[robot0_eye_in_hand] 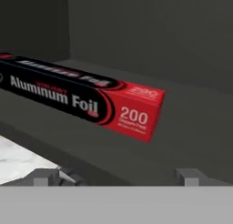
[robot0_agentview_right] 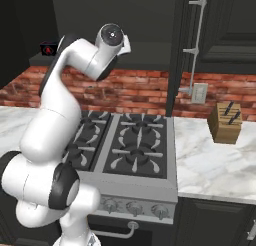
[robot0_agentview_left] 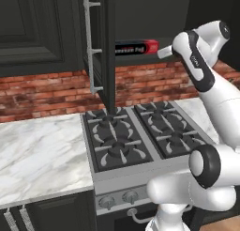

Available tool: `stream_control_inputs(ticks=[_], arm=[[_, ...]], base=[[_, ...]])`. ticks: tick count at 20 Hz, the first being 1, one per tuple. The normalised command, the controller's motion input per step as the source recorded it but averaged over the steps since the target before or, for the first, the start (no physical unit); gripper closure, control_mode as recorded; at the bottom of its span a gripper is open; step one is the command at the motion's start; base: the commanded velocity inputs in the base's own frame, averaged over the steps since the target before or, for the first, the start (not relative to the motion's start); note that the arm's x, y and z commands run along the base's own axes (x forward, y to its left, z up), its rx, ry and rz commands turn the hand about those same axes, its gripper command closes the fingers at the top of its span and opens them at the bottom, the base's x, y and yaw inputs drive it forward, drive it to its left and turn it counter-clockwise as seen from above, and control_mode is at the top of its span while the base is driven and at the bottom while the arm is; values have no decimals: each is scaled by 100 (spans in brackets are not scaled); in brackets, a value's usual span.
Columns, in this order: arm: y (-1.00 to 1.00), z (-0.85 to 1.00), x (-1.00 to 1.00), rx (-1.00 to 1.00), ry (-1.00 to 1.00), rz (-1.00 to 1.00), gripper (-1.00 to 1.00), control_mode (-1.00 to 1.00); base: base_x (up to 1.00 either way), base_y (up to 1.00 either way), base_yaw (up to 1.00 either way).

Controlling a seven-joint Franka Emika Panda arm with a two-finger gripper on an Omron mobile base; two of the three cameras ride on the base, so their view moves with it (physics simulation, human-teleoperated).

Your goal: Retrieve the tupperware and aluminum foil from the cabinet and place them on the dining counter near the plate with onion and eggplant to prepare for storing leftovers.

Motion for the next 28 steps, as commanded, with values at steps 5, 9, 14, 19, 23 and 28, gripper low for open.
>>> stream_control_inputs(ticks=[5,9,14,19,23,28], arm=[[-17,0,17,0,0,26,-100,-100],[-5,0,28,0,0,25,-100,-100],[0,0,26,0,0,19,-100,-100],[0,0,20,0,0,12,-100,-100],[0,0,25,3,-2,10,-100,-100],[0,0,29,5,-5,9,-100,-100]], base=[[0,0,0],[0,0,0],[0,0,0],[0,0,0],[0,0,0],[0,0,0]])
